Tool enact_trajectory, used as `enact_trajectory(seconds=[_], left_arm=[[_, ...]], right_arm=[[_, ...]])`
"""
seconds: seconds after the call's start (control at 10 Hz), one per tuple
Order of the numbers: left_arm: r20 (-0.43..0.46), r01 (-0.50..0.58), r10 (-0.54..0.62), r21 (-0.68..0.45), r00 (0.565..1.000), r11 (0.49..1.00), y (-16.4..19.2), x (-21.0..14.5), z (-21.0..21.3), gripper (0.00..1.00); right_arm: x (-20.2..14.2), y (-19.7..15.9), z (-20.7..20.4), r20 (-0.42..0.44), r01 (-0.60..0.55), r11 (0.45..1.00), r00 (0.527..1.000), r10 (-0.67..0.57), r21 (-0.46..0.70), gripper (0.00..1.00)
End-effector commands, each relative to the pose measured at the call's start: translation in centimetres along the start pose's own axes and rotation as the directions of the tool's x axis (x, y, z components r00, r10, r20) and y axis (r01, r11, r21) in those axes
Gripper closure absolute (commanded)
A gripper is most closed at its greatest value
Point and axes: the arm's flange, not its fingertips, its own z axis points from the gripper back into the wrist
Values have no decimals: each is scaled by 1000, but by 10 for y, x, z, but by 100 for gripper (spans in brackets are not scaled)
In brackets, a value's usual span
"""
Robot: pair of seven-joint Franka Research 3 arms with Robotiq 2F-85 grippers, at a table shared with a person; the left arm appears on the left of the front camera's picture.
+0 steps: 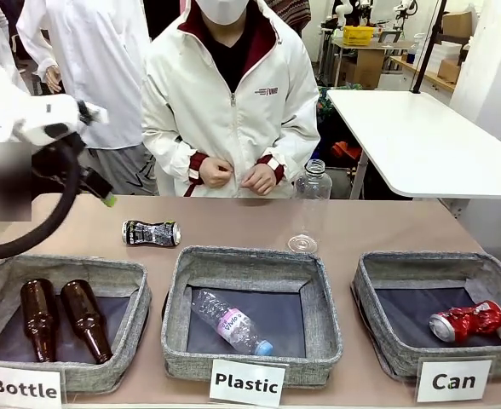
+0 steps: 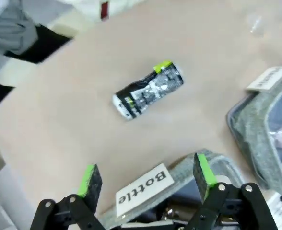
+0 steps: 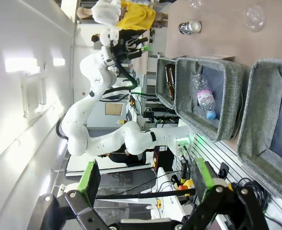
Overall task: Sort the can waste into the basket.
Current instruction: Pick up the can waste from the table and place it in the right Fabric basket.
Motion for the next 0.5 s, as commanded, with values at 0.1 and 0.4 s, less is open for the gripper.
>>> enact_trajectory(seconds=[0.1, 0.4], left_arm=[[-17, 6, -8, -129, 1000, 992, 6, 29, 10, 1], [-37, 44, -44, -11, 998, 999, -10, 11, -12, 1]], right_arm=[[0, 1, 3, -12, -20, 1000, 1000, 20, -2, 0], [0, 1, 3, -12, -20, 1000, 1000, 20, -2, 0]])
